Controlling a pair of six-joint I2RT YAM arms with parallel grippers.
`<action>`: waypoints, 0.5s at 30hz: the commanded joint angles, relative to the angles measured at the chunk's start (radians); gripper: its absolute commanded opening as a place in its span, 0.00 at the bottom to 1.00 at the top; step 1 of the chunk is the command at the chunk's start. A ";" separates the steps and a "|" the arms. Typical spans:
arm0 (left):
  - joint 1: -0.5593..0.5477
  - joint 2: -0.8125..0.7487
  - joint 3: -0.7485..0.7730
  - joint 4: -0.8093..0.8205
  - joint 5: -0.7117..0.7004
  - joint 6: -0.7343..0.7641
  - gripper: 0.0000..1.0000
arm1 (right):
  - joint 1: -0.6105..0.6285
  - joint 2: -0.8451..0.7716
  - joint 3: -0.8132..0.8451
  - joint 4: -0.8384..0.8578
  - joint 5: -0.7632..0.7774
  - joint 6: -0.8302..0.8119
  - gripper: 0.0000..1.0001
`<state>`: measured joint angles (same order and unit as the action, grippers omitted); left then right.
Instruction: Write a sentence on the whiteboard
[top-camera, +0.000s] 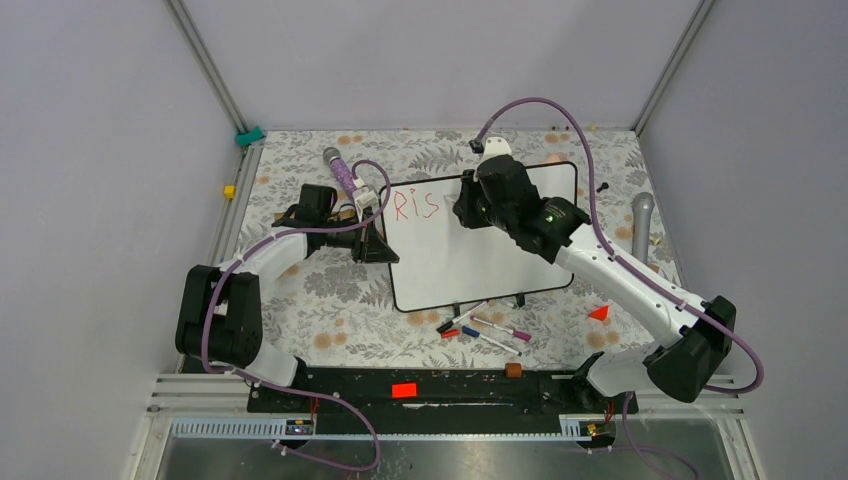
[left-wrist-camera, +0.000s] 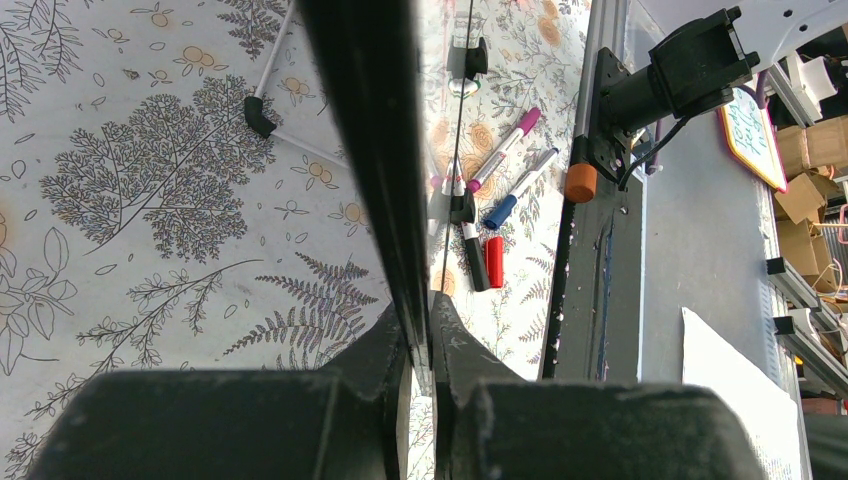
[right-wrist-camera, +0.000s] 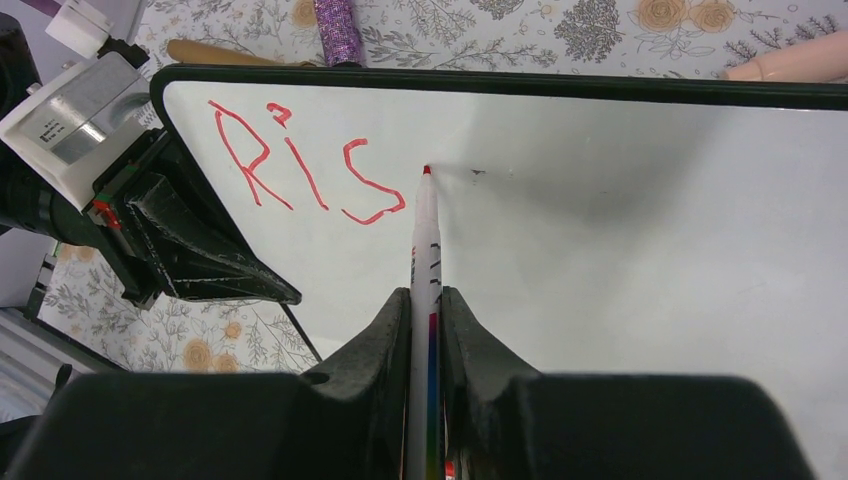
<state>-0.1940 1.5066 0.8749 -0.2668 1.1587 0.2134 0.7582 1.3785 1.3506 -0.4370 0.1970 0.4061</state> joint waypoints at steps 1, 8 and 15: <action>-0.016 -0.013 0.012 -0.008 -0.075 0.100 0.00 | -0.012 0.014 0.043 -0.033 0.013 0.015 0.00; -0.016 -0.014 0.012 -0.009 -0.076 0.099 0.00 | -0.017 0.013 0.054 -0.079 0.075 0.029 0.00; -0.016 -0.012 0.014 -0.009 -0.075 0.099 0.00 | -0.028 -0.014 0.030 -0.083 0.126 0.035 0.00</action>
<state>-0.1940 1.5066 0.8749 -0.2684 1.1576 0.2050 0.7540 1.3930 1.3697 -0.5041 0.2386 0.4286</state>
